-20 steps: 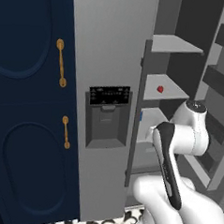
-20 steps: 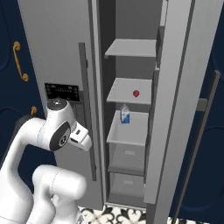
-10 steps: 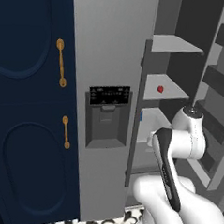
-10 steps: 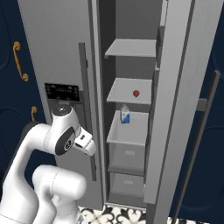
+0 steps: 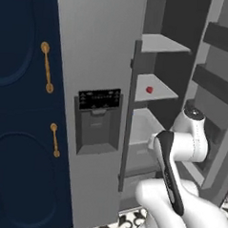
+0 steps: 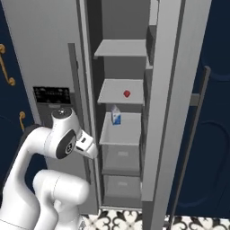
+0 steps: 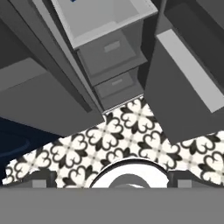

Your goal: Take the strawberry from the fridge and place it on top of the pancake, located on the dining counter.

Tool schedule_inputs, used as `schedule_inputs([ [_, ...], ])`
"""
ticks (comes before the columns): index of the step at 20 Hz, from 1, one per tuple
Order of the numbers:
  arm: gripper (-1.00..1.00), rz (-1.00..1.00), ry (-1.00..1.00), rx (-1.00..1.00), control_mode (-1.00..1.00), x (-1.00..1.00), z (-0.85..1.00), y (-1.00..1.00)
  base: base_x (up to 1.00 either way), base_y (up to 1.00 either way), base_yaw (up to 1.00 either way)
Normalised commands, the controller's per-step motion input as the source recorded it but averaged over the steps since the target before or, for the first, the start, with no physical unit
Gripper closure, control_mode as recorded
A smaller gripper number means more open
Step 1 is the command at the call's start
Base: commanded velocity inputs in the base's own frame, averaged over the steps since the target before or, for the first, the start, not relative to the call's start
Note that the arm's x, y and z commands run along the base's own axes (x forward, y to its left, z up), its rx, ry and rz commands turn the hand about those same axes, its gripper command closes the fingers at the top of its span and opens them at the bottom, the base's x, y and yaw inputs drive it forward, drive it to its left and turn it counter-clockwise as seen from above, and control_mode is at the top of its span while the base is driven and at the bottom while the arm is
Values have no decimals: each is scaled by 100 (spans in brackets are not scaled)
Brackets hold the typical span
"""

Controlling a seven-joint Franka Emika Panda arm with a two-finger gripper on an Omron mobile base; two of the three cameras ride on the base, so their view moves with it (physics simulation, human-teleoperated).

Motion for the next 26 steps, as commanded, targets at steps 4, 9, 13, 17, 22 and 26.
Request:
schedule_inputs([
  [4, -100, 0, 0, 0, 100, 0, 0, 0, 10, 0, -34],
  [9, -100, 0, 0, 0, 100, 0, 0, 0, 45, 0, 0],
  [13, -100, 0, 0, 0, 100, 0, 0, 0, 45, -12, 11],
  [17, -100, 0, 0, 0, 100, 0, 0, 0, 35, -24, 28],
  [22, -100, 0, 0, 0, 100, 0, 0, 0, 30, -21, 32],
  [26, -100, 0, 0, 0, 100, 0, 0, 0, 40, -18, 22],
])
